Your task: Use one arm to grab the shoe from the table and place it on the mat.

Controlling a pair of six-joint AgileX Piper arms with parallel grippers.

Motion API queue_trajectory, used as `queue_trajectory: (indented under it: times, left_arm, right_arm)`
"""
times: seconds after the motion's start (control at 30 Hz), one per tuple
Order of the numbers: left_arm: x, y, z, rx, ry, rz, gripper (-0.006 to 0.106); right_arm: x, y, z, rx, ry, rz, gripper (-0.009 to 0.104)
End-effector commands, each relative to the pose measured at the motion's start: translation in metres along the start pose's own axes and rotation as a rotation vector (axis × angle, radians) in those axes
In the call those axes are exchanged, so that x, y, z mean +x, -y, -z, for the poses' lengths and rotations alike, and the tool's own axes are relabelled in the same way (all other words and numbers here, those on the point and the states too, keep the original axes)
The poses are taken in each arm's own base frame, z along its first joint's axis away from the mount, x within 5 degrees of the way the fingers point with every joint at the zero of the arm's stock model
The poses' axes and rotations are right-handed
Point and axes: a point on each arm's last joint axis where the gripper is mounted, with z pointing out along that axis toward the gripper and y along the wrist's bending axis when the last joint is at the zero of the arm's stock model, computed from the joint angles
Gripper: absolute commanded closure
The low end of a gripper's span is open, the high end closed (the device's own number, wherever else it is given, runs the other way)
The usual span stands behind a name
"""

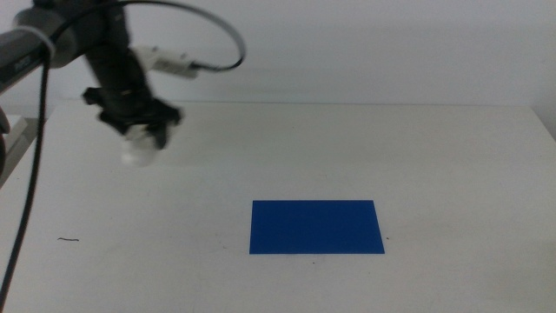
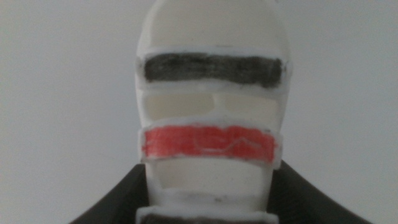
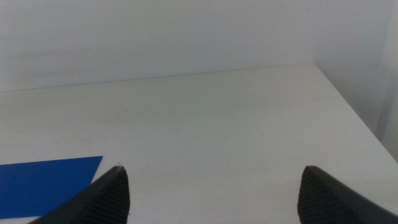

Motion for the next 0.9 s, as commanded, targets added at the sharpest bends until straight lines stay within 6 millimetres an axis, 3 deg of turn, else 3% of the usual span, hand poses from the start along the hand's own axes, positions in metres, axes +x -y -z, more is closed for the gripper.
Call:
queue_trajectory:
  times: [0.0, 0.2, 0.33, 0.43, 0.63, 0.73, 0.87]
  left_arm:
    - [0.004, 0.055, 0.028, 0.045, 0.028, 0.184, 0.102]
    - [0.017, 0.184, 0.039, 0.122, 0.006, 0.217, 0.102]
    - [0.025, 0.245, 0.031, 0.142, -0.015, 0.141, 0.102]
    - [0.029, 0.268, 0.018, 0.141, -0.037, 0.105, 0.102]
    - [0.032, 0.279, -0.001, 0.137, -0.090, 0.170, 0.102]
    - [0.032, 0.280, -0.003, 0.124, -0.112, 0.427, 0.102]
    - [0.036, 0.291, -0.003, 0.146, -0.238, 1.075, 0.102]
  right_arm:
    - [0.000, 0.000, 0.000, 0.000, 0.009, 0.011, 0.016]
    - [0.000, 0.000, 0.000, 0.000, 0.009, 0.011, 0.016]
    - [0.000, 0.000, 0.000, 0.000, 0.009, 0.011, 0.016]
    - [0.000, 0.000, 0.000, 0.000, 0.009, 0.011, 0.016]
    - [0.000, 0.000, 0.000, 0.000, 0.009, 0.011, 0.016]
    - [0.000, 0.000, 0.000, 0.000, 0.009, 0.011, 0.016]
    - [-0.001, 0.000, 0.000, -0.001, 0.017, -0.011, 0.016]
